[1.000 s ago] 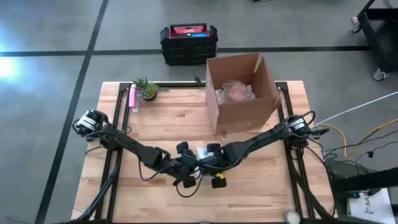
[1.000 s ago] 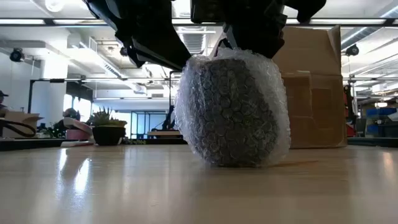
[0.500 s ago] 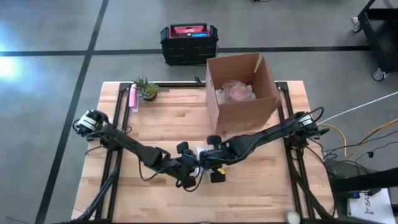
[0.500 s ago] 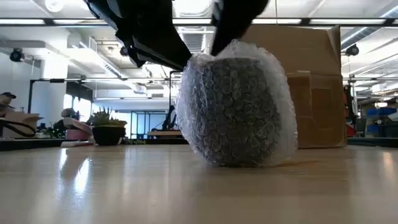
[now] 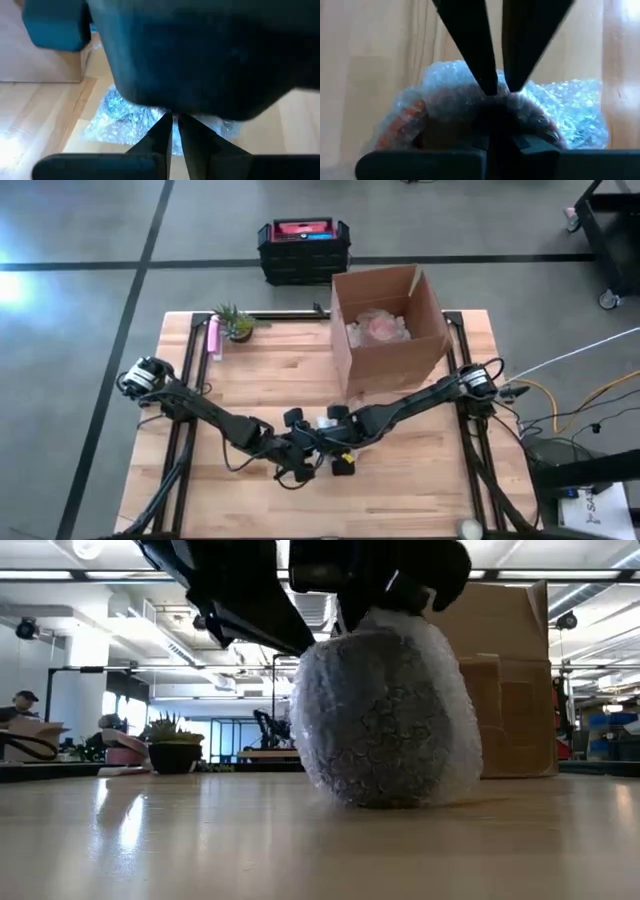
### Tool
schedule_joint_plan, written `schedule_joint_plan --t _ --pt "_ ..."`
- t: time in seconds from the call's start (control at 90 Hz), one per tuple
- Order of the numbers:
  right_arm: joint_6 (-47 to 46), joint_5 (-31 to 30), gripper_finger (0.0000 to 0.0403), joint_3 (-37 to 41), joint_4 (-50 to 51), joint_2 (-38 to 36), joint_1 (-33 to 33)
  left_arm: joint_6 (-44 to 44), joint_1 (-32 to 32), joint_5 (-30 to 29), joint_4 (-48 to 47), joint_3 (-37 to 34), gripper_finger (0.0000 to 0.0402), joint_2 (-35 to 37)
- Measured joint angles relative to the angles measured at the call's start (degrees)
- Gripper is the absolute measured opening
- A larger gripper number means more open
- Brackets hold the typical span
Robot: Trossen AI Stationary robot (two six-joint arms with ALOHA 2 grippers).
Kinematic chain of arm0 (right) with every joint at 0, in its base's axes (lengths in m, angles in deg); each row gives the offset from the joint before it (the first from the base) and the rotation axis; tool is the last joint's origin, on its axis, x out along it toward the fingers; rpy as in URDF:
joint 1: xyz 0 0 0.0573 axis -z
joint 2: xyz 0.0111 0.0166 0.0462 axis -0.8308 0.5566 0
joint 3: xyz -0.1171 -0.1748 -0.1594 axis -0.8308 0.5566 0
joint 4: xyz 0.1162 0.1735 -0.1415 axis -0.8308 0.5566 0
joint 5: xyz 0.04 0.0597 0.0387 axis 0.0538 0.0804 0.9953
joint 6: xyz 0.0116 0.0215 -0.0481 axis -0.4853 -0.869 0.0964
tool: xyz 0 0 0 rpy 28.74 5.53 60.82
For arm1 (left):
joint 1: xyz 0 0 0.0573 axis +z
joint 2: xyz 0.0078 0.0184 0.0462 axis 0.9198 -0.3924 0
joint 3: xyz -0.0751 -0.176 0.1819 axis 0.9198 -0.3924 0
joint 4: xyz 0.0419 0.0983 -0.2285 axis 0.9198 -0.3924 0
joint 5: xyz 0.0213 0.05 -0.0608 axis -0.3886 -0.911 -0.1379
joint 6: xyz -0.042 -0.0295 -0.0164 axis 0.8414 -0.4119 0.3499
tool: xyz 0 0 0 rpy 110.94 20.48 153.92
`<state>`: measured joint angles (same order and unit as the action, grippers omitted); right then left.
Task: Wrap mug
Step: Wrap the black mug with transparent bubble wrap
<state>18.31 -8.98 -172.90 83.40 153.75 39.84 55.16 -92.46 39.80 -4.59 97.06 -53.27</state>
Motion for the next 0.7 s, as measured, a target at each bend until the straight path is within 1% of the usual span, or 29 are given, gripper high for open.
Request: schedule_joint_plan --t 0.089,0.367,0.478,0.6,0.7 --pt "0.0 0.8 0.0000 -0.2 1.3 -0.9 0.0 -0.1 0.0 0.1 -0.1 0.0 0.0022 0.1" --pt "0.1 2.5 0.0000 -2.6 4.6 -7.1 -0.2 -0.7 0.0 0.1 -0.1 0.0 0.0022 0.1" --pt "0.4 2.4 0.0000 -4.1 8.3 -10.0 -0.2 -0.7 0.0 0.1 0.0 0.0 0.0023 0.1" --pt "-2.6 3.8 0.0000 -4.2 12.2 -11.8 -0.2 -0.6 0.0 0.1 -0.1 0.0 0.0022 0.1" --pt "-5.4 5.0 0.0000 -3.9 14.9 -11.2 -0.4 -0.6 0.0 0.1 -0.2 0.0 0.0023 0.1"
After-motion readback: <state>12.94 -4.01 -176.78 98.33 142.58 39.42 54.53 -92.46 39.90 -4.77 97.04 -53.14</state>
